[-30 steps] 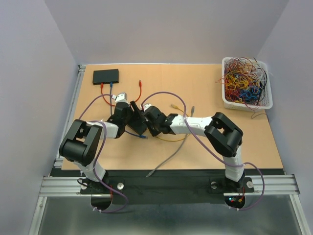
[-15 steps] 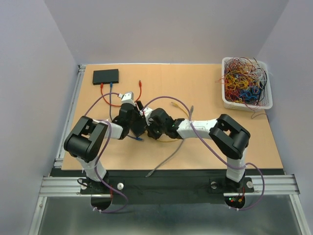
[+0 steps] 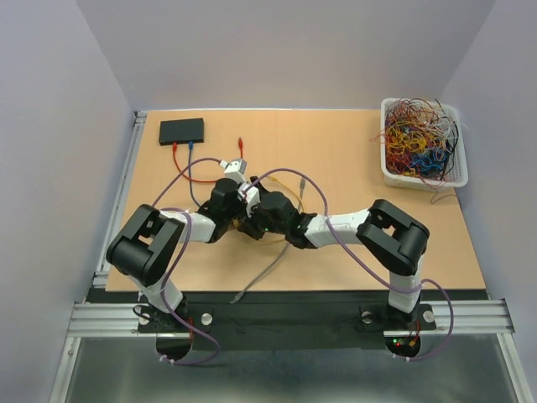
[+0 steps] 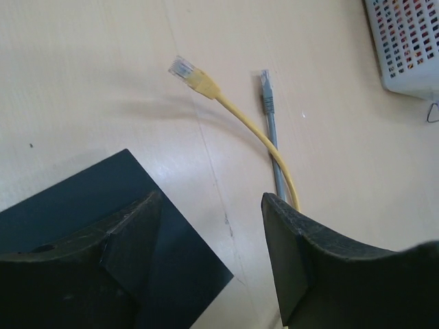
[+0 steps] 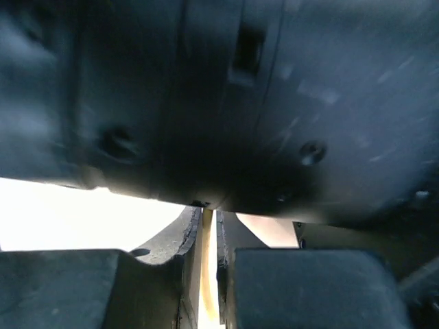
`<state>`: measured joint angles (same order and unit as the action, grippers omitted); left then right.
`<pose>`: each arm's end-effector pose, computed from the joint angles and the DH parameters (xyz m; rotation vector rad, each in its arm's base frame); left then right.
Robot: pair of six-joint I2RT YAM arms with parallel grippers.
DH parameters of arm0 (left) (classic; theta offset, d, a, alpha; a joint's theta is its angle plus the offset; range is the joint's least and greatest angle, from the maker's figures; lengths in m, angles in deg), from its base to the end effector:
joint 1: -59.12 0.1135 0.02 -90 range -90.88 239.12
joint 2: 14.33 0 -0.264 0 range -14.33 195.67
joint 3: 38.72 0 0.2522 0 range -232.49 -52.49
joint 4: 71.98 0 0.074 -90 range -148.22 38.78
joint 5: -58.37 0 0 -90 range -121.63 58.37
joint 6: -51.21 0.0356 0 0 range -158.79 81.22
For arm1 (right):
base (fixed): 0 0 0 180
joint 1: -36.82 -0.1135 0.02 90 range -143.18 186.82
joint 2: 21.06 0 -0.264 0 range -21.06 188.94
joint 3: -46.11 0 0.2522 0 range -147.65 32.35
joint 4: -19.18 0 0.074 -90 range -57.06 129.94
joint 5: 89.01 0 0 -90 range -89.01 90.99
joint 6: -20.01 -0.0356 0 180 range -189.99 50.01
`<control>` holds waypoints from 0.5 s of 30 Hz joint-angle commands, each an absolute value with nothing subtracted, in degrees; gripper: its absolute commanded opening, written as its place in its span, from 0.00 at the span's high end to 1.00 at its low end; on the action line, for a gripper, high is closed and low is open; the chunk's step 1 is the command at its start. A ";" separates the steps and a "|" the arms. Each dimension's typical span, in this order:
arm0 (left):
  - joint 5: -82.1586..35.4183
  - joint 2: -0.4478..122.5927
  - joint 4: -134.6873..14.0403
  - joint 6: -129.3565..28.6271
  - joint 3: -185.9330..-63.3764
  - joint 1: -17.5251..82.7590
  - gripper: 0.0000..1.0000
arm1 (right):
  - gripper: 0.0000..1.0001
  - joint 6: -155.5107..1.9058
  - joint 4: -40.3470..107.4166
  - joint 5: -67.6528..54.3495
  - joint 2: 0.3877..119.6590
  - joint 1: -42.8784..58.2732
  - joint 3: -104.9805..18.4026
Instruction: Insert the plug into the switch port
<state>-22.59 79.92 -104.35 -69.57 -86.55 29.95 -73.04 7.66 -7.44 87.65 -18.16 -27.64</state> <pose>0.2761 -0.1605 0.1676 0.0905 1.9016 -0.8712 0.2319 0.3401 0.1756 -0.9928 1.8107 0.7896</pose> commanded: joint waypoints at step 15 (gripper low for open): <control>-24.68 77.25 -82.75 -72.27 -85.97 27.39 0.28 | 0.73 -74.29 -1.52 12.93 72.03 -18.20 -11.34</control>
<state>-22.00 77.61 -97.55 -72.96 -87.10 27.54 -74.30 4.47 5.22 77.90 -19.36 -11.38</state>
